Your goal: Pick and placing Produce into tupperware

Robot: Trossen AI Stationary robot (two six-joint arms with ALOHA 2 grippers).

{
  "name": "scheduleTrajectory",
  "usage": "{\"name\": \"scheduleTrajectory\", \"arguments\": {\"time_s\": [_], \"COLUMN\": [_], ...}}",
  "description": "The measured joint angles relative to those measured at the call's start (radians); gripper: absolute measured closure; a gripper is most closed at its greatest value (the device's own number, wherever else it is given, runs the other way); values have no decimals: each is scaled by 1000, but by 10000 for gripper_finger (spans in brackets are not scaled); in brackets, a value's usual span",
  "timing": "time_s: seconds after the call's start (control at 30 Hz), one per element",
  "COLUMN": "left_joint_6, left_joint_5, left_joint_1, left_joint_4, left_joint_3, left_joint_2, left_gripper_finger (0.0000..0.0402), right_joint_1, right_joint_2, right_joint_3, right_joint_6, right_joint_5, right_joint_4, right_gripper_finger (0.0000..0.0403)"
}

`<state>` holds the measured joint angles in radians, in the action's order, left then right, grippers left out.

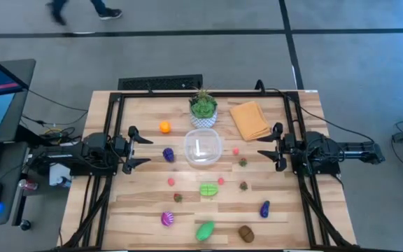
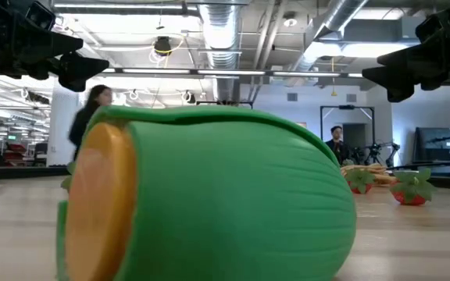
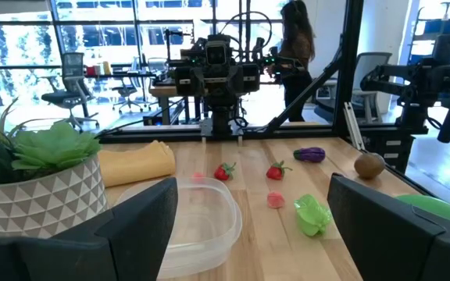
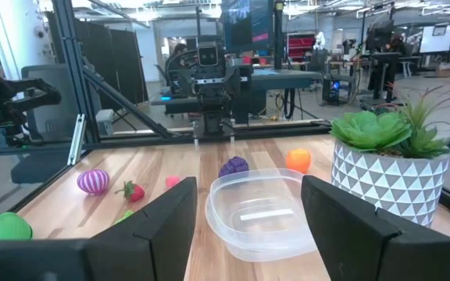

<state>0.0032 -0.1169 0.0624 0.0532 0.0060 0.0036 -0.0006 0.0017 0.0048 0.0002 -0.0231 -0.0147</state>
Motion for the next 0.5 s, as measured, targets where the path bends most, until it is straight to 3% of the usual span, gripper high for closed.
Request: {"name": "scheduleTrajectory", "arguments": {"time_s": [0.2,0.5], "left_joint_6": [2,-28], "left_joint_5": [4,115], "left_joint_1": [0,0], "left_joint_4": [0,-4], "left_joint_3": [0,0], "left_joint_2": [0,0], "left_gripper_finger": [81,81], "right_joint_1": [0,0], "right_joint_2": [0,0], "right_joint_3": [0,0], "right_joint_6": [0,0], "right_joint_5": [0,0], "right_joint_4": [0,0], "right_gripper_finger": [147,147]}}
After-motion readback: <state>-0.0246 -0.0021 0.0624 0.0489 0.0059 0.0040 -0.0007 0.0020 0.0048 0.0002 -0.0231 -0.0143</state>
